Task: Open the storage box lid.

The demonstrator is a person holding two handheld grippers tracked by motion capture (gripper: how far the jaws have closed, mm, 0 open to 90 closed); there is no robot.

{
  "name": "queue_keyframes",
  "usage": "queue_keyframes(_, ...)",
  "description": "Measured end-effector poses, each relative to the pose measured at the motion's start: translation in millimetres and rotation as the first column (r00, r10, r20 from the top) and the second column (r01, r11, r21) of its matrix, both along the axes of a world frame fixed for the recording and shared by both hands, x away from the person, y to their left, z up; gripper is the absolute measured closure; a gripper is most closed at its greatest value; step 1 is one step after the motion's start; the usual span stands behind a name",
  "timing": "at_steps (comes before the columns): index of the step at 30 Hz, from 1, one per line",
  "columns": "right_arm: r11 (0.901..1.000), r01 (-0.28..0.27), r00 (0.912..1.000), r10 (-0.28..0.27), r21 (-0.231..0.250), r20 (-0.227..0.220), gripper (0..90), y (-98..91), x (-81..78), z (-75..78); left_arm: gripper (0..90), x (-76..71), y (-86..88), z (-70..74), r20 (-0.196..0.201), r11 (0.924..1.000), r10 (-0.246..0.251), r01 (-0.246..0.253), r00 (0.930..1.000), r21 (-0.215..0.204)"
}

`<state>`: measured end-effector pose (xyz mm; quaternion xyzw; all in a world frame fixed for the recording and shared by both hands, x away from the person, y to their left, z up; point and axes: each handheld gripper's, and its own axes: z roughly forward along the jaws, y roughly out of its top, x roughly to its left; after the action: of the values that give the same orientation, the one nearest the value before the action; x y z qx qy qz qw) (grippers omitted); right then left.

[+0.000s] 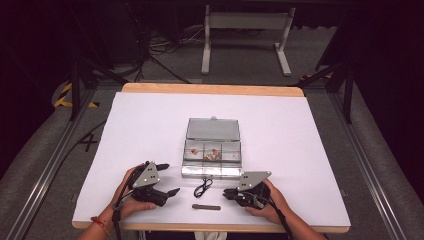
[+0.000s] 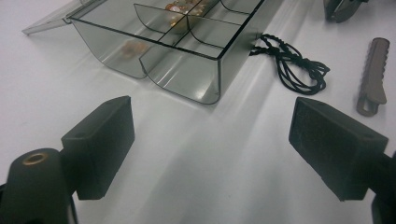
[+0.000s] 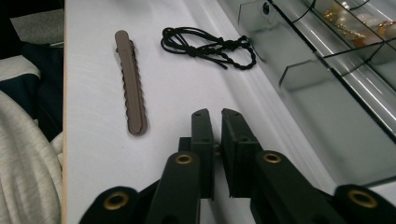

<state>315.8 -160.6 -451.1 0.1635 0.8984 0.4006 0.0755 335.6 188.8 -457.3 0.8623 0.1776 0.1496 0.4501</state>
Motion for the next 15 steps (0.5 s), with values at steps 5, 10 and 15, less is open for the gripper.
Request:
queue_keyframes(5,1.0,0.0,1.0,0.0,0.002,-0.003,86.9,-0.6,0.9,0.3,15.0,-0.3,0.1,0.0,0.003,1.0,0.002,-0.002,1.0,-0.001)
queue_keyframes(10,1.0,0.004,0.9999,-0.004,-0.001,0.016,87.1,-3.4,-2.4,3.4,15.0,-0.3,0.5,0.0,0.002,1.0,0.004,-0.004,1.0,-0.006)
queue_keyframes(15,0.9989,0.029,0.9993,-0.03,0.035,0.023,87.2,-10.2,-2.5,10.5,15.0,0.0,0.8,0.0,0.0,0.9999,0.007,-0.007,1.0,-0.014)
